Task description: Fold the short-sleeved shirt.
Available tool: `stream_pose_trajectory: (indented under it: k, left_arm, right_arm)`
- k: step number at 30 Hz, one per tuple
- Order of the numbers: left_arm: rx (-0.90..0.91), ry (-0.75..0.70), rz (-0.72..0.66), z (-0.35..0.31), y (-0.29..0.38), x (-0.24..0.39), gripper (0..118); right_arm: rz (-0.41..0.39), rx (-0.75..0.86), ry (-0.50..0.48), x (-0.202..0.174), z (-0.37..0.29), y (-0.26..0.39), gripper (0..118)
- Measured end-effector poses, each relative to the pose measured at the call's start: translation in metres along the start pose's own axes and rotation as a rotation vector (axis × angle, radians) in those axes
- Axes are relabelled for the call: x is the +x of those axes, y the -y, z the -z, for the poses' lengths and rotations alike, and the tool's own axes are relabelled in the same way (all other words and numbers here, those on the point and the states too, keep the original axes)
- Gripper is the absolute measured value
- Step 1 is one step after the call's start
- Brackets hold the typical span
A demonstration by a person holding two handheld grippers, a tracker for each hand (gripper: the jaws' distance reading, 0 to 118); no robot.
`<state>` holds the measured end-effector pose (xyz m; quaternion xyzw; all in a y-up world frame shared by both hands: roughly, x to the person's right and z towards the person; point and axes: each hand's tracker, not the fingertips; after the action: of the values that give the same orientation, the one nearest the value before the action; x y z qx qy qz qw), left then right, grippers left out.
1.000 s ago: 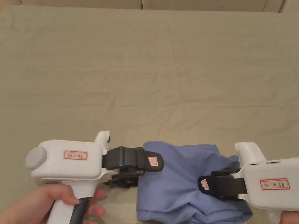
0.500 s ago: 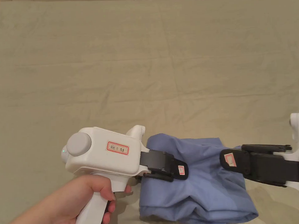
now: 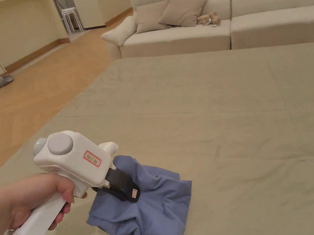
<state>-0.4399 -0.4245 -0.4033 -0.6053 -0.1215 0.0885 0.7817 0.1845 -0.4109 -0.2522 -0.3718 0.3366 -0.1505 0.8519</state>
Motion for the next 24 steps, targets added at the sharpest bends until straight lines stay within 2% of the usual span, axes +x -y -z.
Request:
stream_pose_trajectory:
  k: [3, 4, 8, 11, 12, 14, 15, 17, 20, 22, 24]
  left_arm:
    - [-0.033, -0.151, -0.056, -0.021, -0.005, -0.057, 31]
    - [-0.041, -0.182, -0.079, -0.020, -0.016, -0.093, 31]
    - [-0.082, -0.416, -0.097, -0.030, -0.013, -0.142, 31]
    - [-0.052, -0.432, -0.182, -0.027, -0.005, -0.169, 32]
    - [-0.025, -0.390, -0.214, -0.026, 0.003, -0.171, 38]
    - [0.031, -0.451, -0.208, -0.023, 0.009, -0.168, 71]
    - [0.043, -0.507, -0.181, -0.026, 0.012, -0.167, 82]
    - [0.095, -0.554, -0.149, -0.045, 0.018, -0.167, 85]
    - [0.289, -0.560, -0.210, -0.113, 0.014, -0.153, 85]
    - [0.511, -0.613, -0.203, -0.162, 0.015, -0.118, 85]
    - [0.719, -0.599, -0.163, -0.195, 0.026, -0.079, 85]
  right_arm:
    - [-0.025, -0.035, 0.026, -0.011, 0.010, 0.003, 0]
    - [-0.038, -0.047, 0.031, -0.015, 0.013, 0.003, 0]
    - [-0.043, -0.063, 0.027, -0.033, 0.023, -0.001, 0]
    - [-0.062, -0.077, 0.039, -0.039, 0.027, -0.005, 0]
    - [-0.069, -0.077, 0.044, -0.041, 0.028, -0.006, 0]
    - [-0.075, -0.080, 0.041, -0.044, 0.032, -0.008, 0]
    - [-0.075, -0.080, 0.036, -0.045, 0.033, -0.010, 0]
    - [-0.080, -0.081, 0.030, -0.049, 0.037, -0.011, 0]
    - [-0.120, -0.086, 0.010, -0.054, 0.037, -0.012, 0]
    - [-0.134, -0.080, -0.007, -0.054, 0.031, -0.014, 0]
    - [-0.142, -0.056, -0.012, -0.051, 0.022, -0.015, 0]
